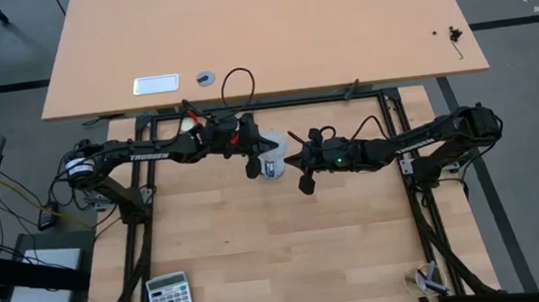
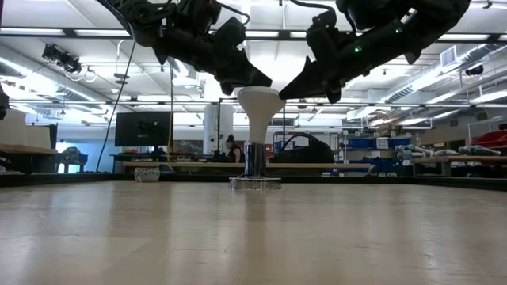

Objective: Screw lightbulb
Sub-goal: Insert the lightbulb into the lamp

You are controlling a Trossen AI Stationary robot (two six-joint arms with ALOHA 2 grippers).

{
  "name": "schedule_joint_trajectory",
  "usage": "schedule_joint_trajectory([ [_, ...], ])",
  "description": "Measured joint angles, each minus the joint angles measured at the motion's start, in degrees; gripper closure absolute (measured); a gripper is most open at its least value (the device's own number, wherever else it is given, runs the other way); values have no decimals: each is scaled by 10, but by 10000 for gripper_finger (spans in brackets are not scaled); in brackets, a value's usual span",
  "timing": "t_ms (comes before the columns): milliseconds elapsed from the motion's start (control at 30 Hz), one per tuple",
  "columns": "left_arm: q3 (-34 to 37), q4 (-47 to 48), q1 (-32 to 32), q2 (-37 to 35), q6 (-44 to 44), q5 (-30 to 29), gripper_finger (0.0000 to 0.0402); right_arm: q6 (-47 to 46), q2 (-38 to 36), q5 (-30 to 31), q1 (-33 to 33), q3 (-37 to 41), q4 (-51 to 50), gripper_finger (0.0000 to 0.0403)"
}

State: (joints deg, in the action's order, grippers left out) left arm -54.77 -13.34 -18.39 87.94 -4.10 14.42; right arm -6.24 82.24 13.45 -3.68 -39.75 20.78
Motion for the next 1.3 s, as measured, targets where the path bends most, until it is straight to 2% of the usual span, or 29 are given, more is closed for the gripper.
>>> schedule_joint_trajectory([
  [267, 48, -86, -12, -1, 28, 13, 401, 0, 0, -1, 0, 0, 1, 392],
  [700, 51, -82, -24, -3, 12, 12, 401, 2, 0, -1, 1, -18, 8, 392],
  [1300, 50, -62, -24, -4, -2, 8, 401, 4, 0, -5, -6, -91, -50, 391],
])
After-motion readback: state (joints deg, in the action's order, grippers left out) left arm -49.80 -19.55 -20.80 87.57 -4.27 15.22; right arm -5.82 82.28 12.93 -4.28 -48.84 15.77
